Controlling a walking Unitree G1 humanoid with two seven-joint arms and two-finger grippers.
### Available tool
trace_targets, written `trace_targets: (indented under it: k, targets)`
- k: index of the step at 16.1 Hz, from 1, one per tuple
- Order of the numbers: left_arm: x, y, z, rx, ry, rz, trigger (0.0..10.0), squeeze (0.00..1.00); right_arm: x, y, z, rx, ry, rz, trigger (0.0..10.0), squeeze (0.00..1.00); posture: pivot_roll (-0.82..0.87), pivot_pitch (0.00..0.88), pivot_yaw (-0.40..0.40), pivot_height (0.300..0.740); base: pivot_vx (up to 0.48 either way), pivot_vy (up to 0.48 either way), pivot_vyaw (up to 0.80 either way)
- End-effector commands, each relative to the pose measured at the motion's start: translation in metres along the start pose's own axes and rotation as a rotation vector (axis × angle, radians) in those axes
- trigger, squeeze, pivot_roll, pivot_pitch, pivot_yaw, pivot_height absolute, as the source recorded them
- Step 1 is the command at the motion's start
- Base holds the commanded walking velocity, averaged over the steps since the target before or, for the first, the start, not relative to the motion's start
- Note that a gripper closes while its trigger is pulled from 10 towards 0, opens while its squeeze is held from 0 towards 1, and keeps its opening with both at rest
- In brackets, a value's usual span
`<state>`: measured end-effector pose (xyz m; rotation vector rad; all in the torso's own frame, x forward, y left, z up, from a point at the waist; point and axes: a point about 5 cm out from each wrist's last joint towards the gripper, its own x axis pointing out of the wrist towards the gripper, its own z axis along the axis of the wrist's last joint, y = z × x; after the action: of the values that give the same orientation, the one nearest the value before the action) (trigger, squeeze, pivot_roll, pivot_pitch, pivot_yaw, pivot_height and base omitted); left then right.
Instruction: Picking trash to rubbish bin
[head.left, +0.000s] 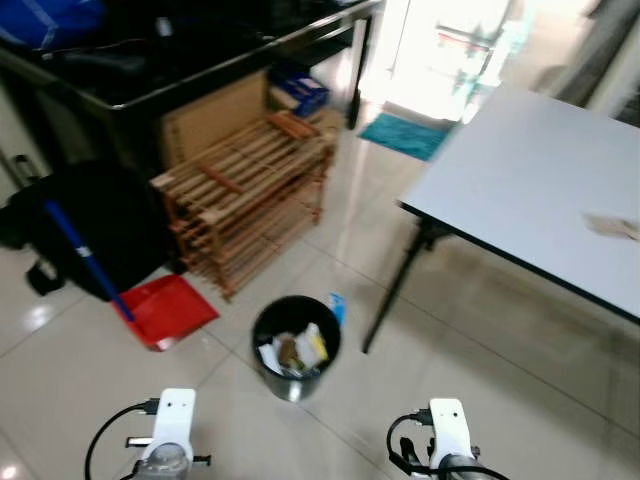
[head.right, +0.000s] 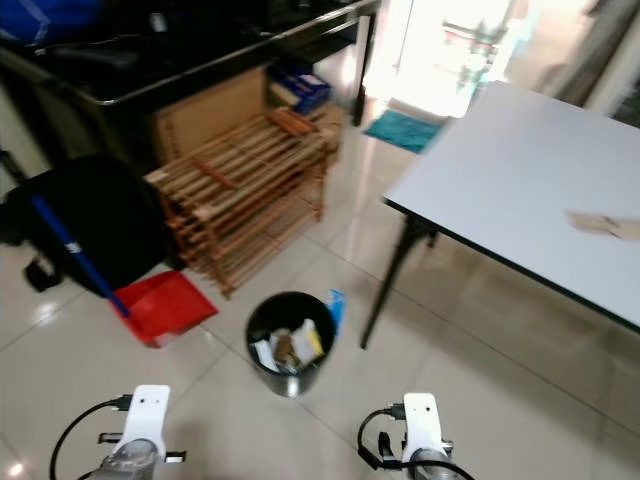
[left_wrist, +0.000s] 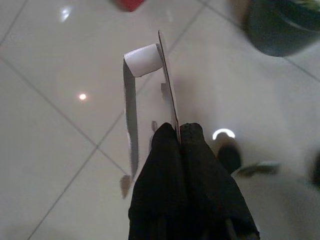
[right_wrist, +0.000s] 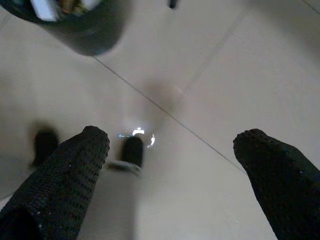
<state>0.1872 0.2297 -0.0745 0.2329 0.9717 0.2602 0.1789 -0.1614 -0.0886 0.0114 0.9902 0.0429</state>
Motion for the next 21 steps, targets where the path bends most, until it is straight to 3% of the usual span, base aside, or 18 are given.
trace_targets:
  k: [1, 16, 20, 21]
  targets:
    - [0.0, 0.005, -0.002, 0.002, 0.007, 0.01, 10.0, 0.0, 0.0, 0.005, 0.001, 0.01, -0.005, 0.011, 10.0, 0.0, -0.01, 0.081, -0.063, 0.74, 0.461, 0.0, 0.0]
    - [0.0, 0.006, -0.003, 0.007, 0.007, 0.006, 10.0, 0.0, 0.0, 0.004, -0.001, -0.003, 0.008, 0.012, 10.0, 0.0, -0.01, 0.082, -0.063, 0.74, 0.458, 0.0, 0.0]
    - [0.001, 0.003, 0.006, -0.004, -0.041, -0.049, 10.0, 0.0, 0.001, 0.004, 0.001, -0.032, 0.009, 0.019, 10.0, 0.0, -0.01, 0.087, -0.066, 0.74, 0.09, 0.0, 0.0]
    - [0.002, 0.001, 0.022, -0.022, -0.087, -0.097, 10.0, 0.0, 0.002, 0.005, 0.011, -0.054, -0.02, 0.038, 10.0, 0.0, -0.01, 0.091, -0.067, 0.74, 0.0, 0.0, 0.0]
